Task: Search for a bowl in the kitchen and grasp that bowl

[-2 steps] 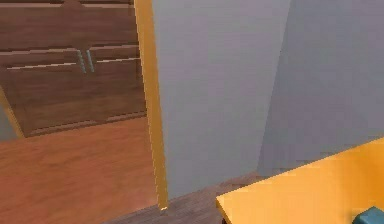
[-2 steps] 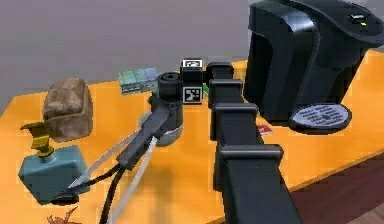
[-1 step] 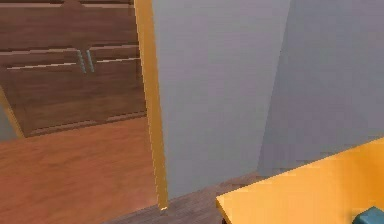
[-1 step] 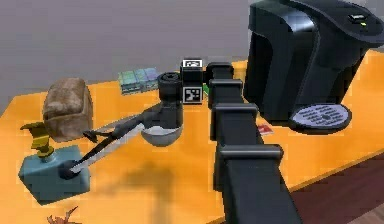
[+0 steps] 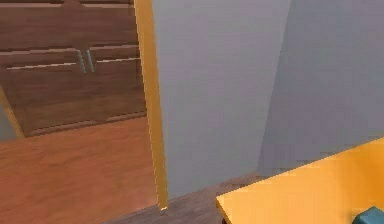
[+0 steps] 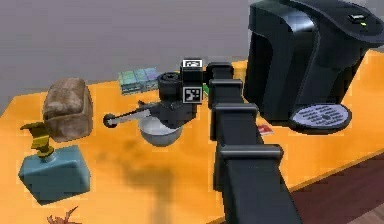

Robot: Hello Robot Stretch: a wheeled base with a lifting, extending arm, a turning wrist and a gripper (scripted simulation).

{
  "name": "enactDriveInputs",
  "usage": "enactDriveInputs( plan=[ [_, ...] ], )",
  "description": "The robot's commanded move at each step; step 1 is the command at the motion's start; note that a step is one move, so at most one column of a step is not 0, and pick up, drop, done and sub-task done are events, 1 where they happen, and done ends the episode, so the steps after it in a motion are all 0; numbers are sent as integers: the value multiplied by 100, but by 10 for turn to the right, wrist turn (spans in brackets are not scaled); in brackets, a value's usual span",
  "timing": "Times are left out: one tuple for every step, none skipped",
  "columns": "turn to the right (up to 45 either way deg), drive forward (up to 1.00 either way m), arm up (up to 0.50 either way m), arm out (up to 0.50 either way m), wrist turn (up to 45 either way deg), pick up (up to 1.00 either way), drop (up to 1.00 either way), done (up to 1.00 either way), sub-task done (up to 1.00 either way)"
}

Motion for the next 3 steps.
enactDriveInputs(
  plan=[
    [0, 0, 0, 0, 210, 0, 0, 0, 0],
    [0, 0, -12, 0, 0, 0, 0, 0, 0],
    [0, 0, 0, 0, 0, 100, 0, 0, 0]
  ],
)
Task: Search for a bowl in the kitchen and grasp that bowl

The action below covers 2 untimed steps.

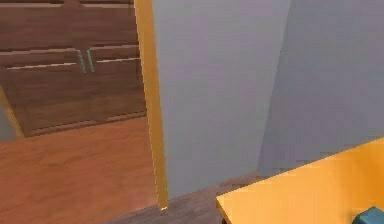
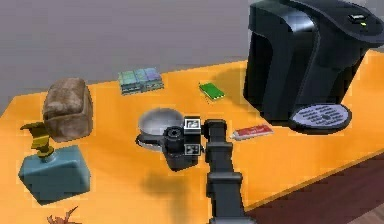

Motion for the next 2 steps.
enactDriveInputs(
  plan=[
    [0, 0, 10, 0, 0, 0, 0, 0, 0],
    [0, 0, 0, 0, 0, 0, 0, 100, 0]
  ],
)
